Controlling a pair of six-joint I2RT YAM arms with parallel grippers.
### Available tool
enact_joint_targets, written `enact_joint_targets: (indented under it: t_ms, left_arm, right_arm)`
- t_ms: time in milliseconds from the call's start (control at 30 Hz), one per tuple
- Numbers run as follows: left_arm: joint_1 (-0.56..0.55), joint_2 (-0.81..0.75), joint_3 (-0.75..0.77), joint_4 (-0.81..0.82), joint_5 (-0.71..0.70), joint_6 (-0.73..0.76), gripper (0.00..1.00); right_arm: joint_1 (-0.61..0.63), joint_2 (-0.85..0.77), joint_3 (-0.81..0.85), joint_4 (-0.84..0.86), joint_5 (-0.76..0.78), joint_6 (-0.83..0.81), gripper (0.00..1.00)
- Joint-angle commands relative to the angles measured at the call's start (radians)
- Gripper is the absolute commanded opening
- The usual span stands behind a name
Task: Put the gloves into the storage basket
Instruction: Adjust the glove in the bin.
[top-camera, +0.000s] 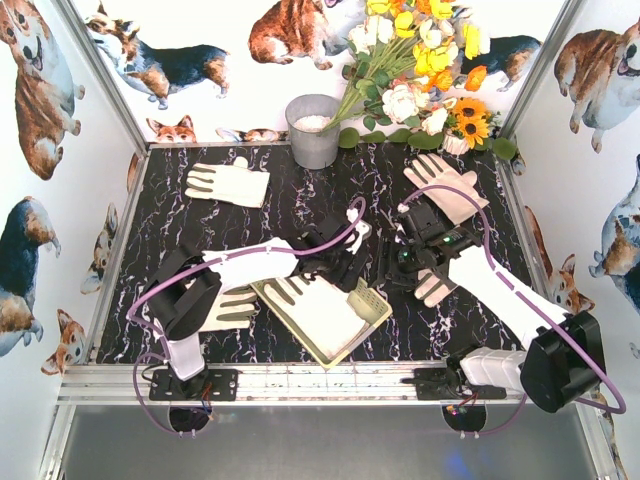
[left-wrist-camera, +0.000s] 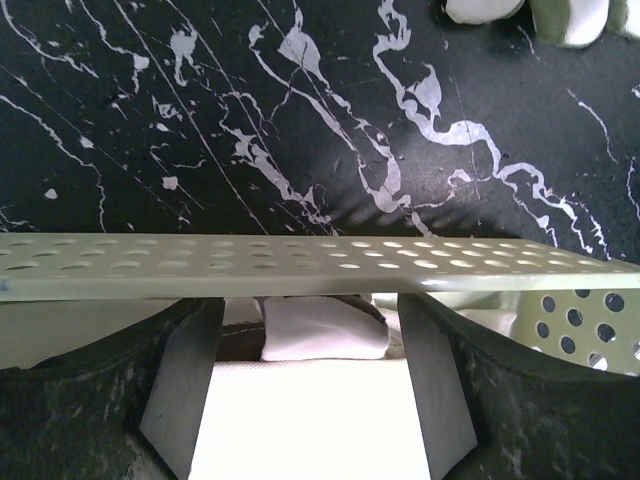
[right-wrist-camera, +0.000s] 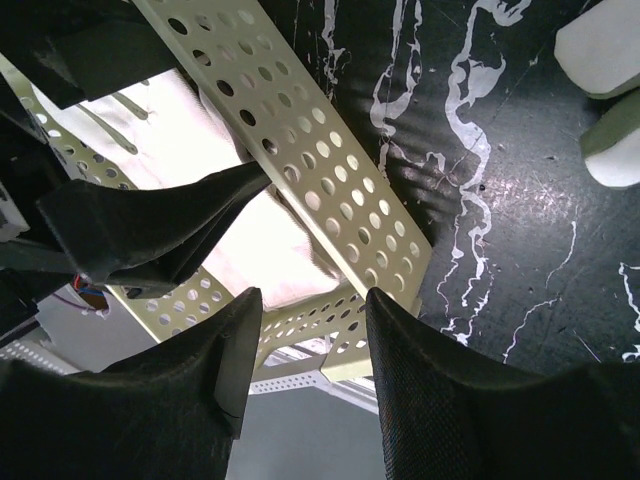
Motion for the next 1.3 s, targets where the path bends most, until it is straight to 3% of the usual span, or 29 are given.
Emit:
enact_joint_targets:
  t_ms: [0, 500, 733, 833, 1033, 1267]
  left_arm:
    - [0.0, 0.007, -0.018, 0.046, 0.037, 0.019, 0.65]
    - [0.0, -0.1, -0.184, 0.049, 0.031, -0.024, 0.65]
    - [0.0, -0.091, -0.101, 0.051, 0.023, -0.053, 0.65]
    - [0.0, -0.121, -0.062, 0.047, 0.001, -0.069, 0.71]
    - [0.001, -0.237, -0.008, -0.036, -0.127, -0.074, 0.82]
    - [0.069, -0.382, 0.064, -0.201, -0.277, -0.099, 0.88]
  right_arm:
    - [-0.008, -0.037, 0.002, 0.0, 0.019, 0.01, 0.48]
    - [-0.012, -0.014, -0.004, 0.033, 0.012, 0.022, 0.49]
    - [-0.013, -0.006, 0.024, 0.017, 0.025, 0.013, 0.49]
    - [-0.017, -0.016, 0.054, -0.014, 0.04, 0.001, 0.5]
    - [-0.035, -0.06, 0.147, -0.09, 0.129, -0.027, 0.5]
    - [-0.11, -0.148, 0.225, -0.138, 0.294, -0.052, 0.52]
